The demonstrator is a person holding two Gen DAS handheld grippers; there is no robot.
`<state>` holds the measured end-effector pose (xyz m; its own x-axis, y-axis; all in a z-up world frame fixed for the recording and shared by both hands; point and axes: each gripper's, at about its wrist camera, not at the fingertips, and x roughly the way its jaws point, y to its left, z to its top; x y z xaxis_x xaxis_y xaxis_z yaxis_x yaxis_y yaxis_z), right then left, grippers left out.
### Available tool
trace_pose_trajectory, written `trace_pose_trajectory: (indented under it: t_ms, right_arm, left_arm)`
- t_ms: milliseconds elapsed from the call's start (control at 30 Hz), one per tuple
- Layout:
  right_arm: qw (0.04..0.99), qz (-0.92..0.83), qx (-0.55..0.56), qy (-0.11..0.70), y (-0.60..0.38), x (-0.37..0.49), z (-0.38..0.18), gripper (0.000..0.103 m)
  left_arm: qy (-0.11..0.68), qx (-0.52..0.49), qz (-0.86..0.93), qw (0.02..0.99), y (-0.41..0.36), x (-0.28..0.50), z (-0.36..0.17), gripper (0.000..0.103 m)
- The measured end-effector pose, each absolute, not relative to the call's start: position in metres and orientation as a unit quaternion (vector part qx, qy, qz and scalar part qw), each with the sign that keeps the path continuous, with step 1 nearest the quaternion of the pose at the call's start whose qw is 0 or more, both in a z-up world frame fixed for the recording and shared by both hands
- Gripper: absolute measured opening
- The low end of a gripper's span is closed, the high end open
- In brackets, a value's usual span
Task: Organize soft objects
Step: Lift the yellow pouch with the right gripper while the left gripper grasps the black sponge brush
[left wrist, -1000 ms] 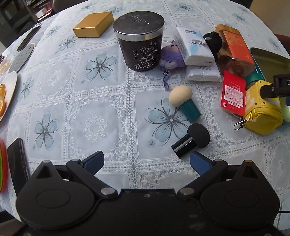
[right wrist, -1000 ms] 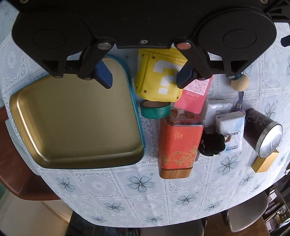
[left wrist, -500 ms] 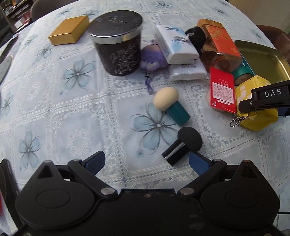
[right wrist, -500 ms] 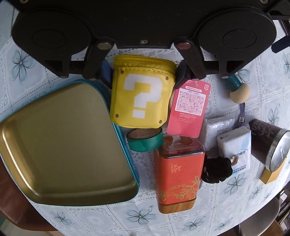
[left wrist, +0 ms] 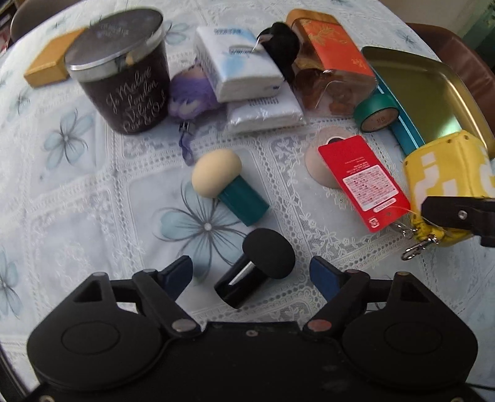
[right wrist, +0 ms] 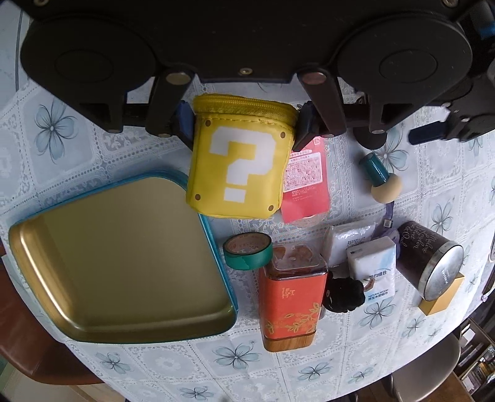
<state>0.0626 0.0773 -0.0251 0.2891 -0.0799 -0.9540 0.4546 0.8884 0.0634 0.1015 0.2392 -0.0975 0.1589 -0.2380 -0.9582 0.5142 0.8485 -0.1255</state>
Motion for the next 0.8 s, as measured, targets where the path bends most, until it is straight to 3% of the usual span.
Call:
trace_pose_trajectory:
  t_ms: [567, 800]
  right_arm:
    - [0.824, -0.158, 0.147, 0.524, 0.082, 0.049, 0.006, 0.059]
    - [0.827, -0.156, 0.145, 0.52, 0.082, 0.043, 0.01, 0.059]
  left_arm:
    - [0.678, -0.121, -0.153, 0.708, 0.287, 0.121, -0.087, 0.098]
    - [0.687, -0.146, -0.106, 0.704, 0.285, 0.13, -0.089, 0.098]
